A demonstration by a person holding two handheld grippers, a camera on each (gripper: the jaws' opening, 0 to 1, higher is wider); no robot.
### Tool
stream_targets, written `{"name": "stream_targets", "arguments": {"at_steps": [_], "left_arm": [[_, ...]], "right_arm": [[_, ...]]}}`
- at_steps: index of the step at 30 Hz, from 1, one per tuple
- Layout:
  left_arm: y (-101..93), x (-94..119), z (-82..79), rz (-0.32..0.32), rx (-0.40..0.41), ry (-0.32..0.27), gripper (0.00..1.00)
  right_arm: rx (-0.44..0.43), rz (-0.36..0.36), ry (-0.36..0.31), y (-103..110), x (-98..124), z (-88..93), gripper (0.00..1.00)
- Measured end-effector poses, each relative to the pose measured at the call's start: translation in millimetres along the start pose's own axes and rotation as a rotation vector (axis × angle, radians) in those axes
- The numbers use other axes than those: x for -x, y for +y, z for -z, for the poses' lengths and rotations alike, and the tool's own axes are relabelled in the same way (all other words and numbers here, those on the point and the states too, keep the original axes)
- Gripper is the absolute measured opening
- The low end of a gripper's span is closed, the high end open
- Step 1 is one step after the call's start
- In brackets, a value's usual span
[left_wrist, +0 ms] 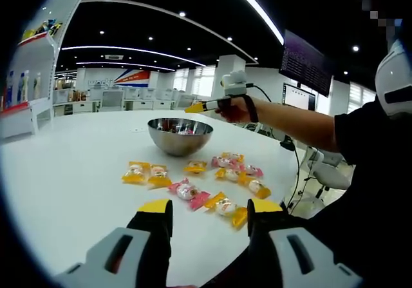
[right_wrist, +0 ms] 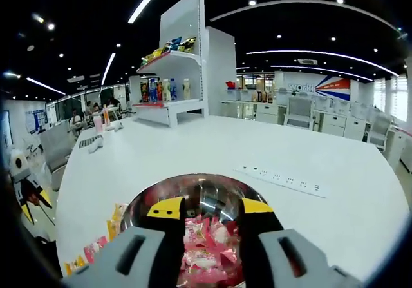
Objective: Pick up the marshmallows scattered on the table and place them into the bowl on the table
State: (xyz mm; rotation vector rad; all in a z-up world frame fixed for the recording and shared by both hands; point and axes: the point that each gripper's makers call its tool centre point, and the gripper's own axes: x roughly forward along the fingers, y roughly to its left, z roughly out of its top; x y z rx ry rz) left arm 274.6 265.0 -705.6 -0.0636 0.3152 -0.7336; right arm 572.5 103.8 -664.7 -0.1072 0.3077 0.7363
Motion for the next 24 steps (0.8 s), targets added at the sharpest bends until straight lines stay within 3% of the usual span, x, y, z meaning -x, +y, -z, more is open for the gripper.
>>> {"name": "stream_targets", "arguments": {"at_steps": [12,24], "left_arm": [[0.4,-2,-0.2,0.004,-0.001,0.003,0.47],[8.6,-5,7.3,0.012,0.019,0.003,0.47]], "right_arm": [[0.014,0.013,-0.029,0,15,-7.1,0.35],[0.01,0.027,-0.064,2,49,-7.3,0.33]]}}
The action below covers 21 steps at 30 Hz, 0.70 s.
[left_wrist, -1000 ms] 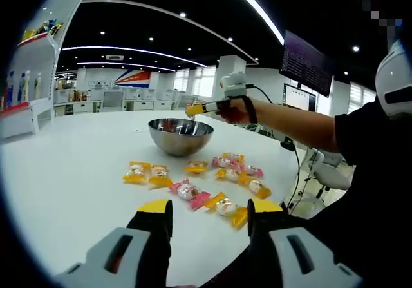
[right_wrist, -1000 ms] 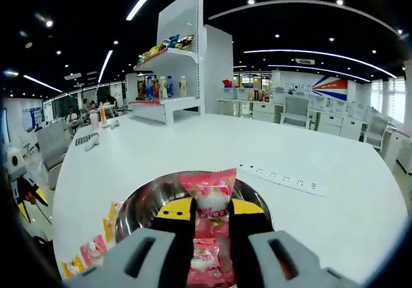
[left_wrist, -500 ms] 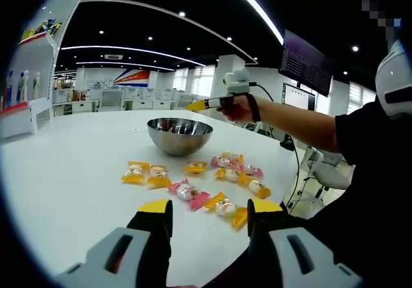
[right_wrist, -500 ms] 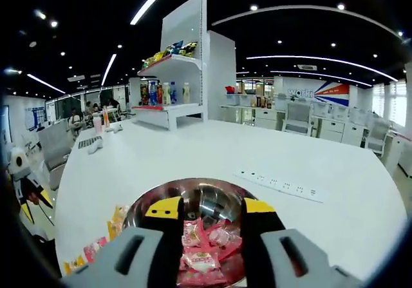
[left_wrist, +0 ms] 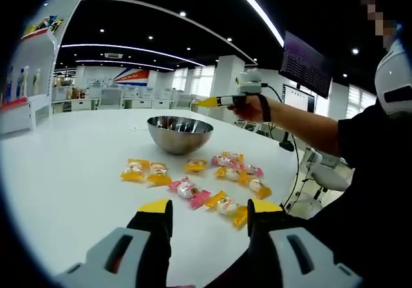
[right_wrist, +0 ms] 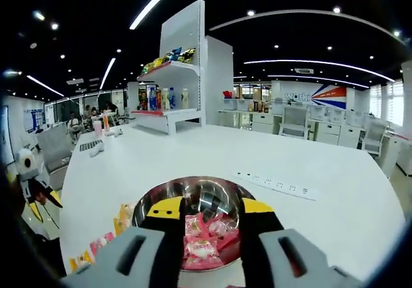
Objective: Pick up the marshmallows scattered on the table and place them into the bowl on the table
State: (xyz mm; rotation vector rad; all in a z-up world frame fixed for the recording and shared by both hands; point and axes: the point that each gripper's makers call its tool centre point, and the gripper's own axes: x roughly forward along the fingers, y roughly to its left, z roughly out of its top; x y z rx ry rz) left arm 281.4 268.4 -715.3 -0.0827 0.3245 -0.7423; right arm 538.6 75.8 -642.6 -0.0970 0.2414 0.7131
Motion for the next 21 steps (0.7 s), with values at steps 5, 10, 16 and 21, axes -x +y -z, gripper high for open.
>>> {"name": "stream_targets", "arguments": {"at_steps": [5,10,16,21], "left_arm": [[4.0,-2,-2.2,0.001,0.004,-0.004,0.47],[7.2,-5,-3.2,-0.001,0.008,-0.009,0.48],[9.9,-6,-4.2,-0.004,0.009,-0.013,0.48],[13.6,-7,-6.1,-0.009,0.006,-0.018,0.48]], "right_arm": [[0.025,0.008,-0.035,6,21,-3.4,0.31],[0.102,0.017,-0.059,14,39,-0.9,0.31],[0.073,-0.002,-0.102,23,56,5.3,0.31],[0.061,-0.006,-0.132,32,73,11.5,0.3]]}}
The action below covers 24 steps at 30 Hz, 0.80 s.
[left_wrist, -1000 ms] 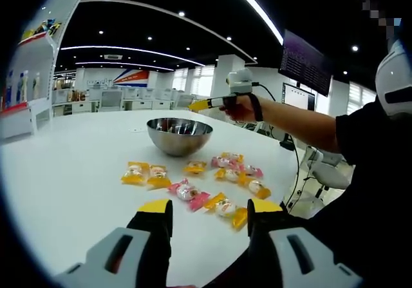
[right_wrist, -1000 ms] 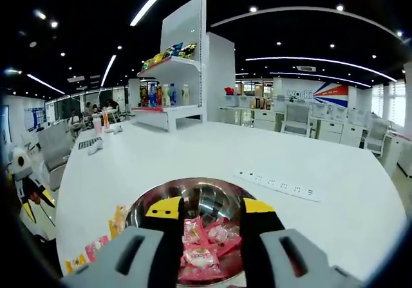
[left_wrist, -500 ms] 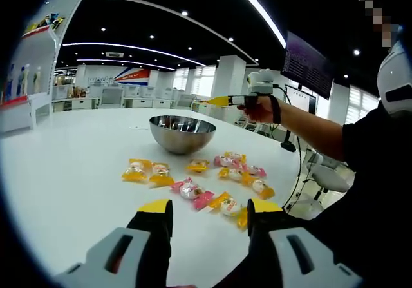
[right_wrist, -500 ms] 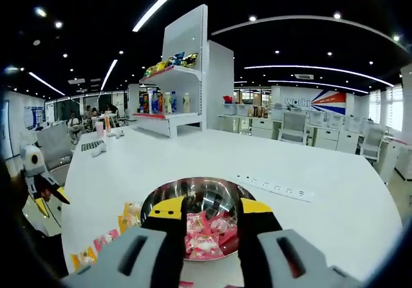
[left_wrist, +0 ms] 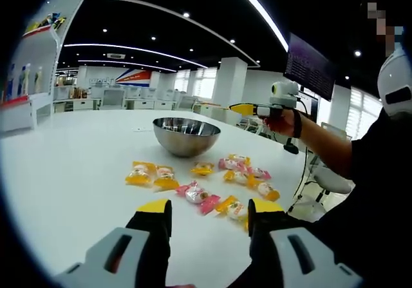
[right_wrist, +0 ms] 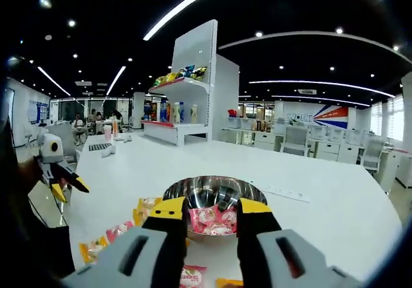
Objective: Pick up the marshmallows scattered on the table and place them into the bowl on the table
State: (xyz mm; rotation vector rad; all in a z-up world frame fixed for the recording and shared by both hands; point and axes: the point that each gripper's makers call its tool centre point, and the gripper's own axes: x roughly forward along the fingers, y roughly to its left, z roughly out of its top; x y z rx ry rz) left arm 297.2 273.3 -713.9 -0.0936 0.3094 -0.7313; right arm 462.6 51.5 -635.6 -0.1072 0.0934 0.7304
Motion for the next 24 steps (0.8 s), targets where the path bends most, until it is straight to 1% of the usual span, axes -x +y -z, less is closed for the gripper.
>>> {"name": "stream_targets", "arguments": {"at_steps": [4,8,15,18,20,22,23,24], "left_arm": [[2.7,-1,-1.4,-0.005,0.001,-0.002,0.48],[3.4,-2,-2.1,-0.004,0.0,-0.002,0.48],[0.7,-9,-2.0,0.008,0.002,0.002,0.49],[-0.4,-11,-2.6,0.013,-0.004,0.003,0.5],[-0.3,-12,-3.1,0.013,-0.006,0.002,0.5],[-0.9,-12,-3.3,0.014,-0.01,0.001,0.5],[-1.4,-12,-3.3,0.015,-0.016,0.001,0.5],[-1.9,-13,-3.0,0.015,-0.026,0.001,0.5]], "right_arm": [[0.003,0.024,-0.038,3,20,-4.5,0.3],[0.005,0.035,-0.065,10,35,-8.4,0.3],[-0.018,0.044,-0.094,22,58,-5.3,0.3],[-0.033,0.051,-0.096,24,66,0.8,0.3],[0.005,0.082,-0.078,19,70,9.1,0.3],[0.019,0.099,-0.056,15,72,18.0,0.3],[0.01,0.099,-0.048,13,74,22.6,0.3],[-0.018,0.1,-0.042,12,75,27.5,0.3]]}}
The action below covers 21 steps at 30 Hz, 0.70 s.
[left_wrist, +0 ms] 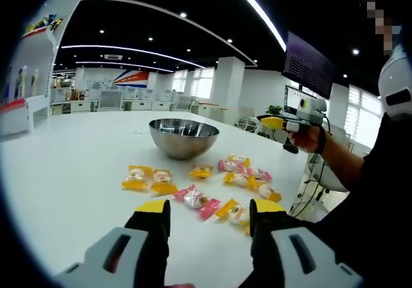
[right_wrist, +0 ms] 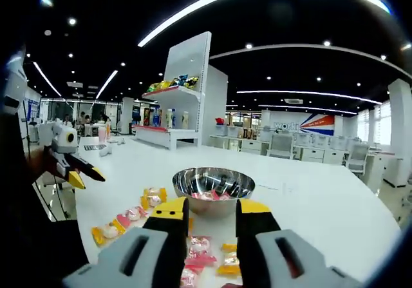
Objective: Pick up the marshmallows scattered on the table and place them into the bowl on the table
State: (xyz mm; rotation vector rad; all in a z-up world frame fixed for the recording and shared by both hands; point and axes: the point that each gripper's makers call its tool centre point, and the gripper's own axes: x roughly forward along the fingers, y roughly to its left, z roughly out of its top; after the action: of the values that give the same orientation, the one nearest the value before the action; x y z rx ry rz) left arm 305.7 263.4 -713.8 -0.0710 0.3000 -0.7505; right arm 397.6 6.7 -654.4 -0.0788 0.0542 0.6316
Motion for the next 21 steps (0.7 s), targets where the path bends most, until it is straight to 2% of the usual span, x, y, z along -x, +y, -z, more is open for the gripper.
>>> {"name": "stream_targets", "arguments": {"at_steps": [1,8,13,21], "left_arm": [[0.0,0,0.2,-0.001,-0.004,0.001,0.5],[2.4,0,0.6,-0.014,-0.053,0.0,0.51],[1.3,0,-6.3,-0.009,-0.092,-0.027,0.48],[1.0,-3,-3.3,0.004,-0.074,-0.021,0.45]], "right_arm": [[-0.03,0.001,-0.001,-2,2,3.3,0.29],[-0.067,0.041,0.038,-13,10,29.2,0.29],[-0.098,0.053,0.072,-17,15,44.9,0.28],[-0.11,0.073,0.087,-22,20,51.0,0.28]]}}
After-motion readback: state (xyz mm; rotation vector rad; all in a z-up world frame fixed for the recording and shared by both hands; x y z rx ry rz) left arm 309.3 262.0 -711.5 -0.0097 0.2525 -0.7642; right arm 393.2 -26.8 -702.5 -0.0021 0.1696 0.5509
